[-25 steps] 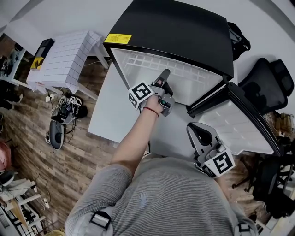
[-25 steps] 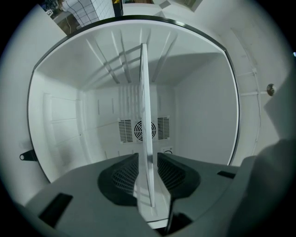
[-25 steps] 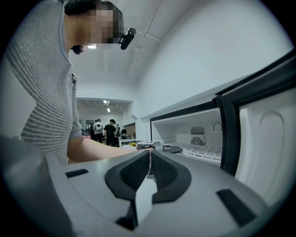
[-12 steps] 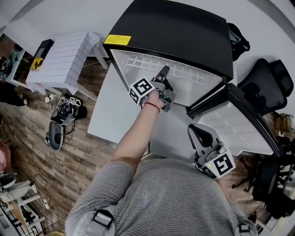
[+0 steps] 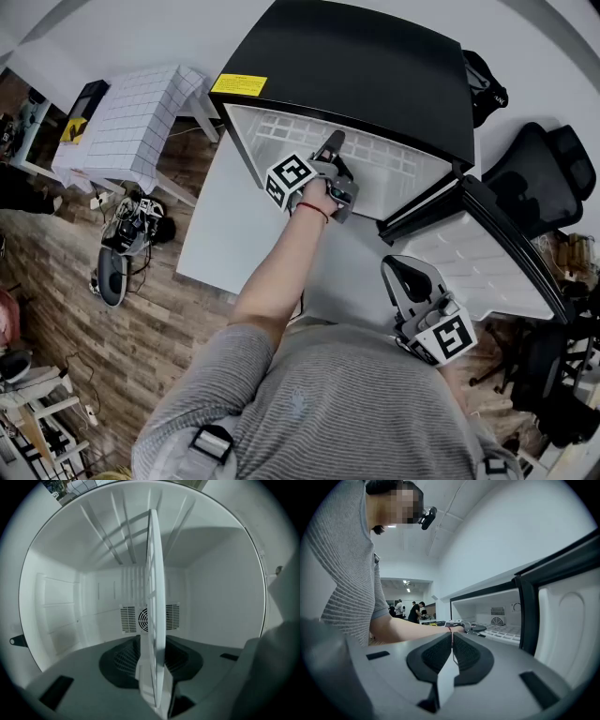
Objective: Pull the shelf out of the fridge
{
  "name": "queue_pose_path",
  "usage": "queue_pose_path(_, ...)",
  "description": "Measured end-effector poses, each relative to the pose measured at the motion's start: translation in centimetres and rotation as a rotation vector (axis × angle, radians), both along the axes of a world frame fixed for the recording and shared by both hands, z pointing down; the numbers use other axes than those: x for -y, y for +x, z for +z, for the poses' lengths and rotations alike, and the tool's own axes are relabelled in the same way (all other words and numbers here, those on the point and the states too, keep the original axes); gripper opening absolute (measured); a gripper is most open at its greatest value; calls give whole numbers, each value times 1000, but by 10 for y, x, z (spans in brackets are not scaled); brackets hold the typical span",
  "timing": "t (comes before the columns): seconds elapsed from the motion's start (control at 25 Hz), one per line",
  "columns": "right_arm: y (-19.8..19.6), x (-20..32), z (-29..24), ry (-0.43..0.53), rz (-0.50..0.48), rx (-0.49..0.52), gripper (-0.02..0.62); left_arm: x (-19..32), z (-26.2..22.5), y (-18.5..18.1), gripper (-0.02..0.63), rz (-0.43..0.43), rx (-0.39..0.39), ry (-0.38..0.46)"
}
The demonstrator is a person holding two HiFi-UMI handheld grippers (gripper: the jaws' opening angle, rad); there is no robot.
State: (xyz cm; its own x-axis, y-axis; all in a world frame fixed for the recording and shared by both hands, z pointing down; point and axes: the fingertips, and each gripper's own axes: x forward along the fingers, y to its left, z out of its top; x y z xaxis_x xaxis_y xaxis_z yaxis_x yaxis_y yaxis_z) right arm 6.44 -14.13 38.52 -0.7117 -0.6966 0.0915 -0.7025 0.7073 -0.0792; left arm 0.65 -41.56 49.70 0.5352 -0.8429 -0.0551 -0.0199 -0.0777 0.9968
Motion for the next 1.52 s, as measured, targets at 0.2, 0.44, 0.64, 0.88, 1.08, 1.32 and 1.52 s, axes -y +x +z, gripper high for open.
queue_pose_path(0.2, 1, 2, 1, 0, 4, -1, 17, 7, 1, 1, 115, -14, -3, -5)
queue_pose_path(0.44, 6, 8, -2, 56, 9, -12, 17, 15, 2, 4, 115, -31, -8, -8)
queue_pose_path(0.64, 6, 6, 2, 18, 7, -13, 17, 21, 1, 2, 115, -51, -3, -9)
queue_pose_path(0.88, 6, 4, 6, -16, 5, -15, 17, 25, 2, 2, 112, -77, 4, -14)
queue_pose_path(1.08, 6, 0, 6, -22, 5, -22, 17, 24, -1, 3, 98, -81, -15, -8)
queue_pose_path(1.32, 6, 0, 5, -20, 4, -24, 17, 25, -6, 3, 43, -87, -32, 2)
queue_pose_path(1.52, 7, -4, 5, -19, 6, -27, 17, 24, -7, 4, 41, -92, -42, -6)
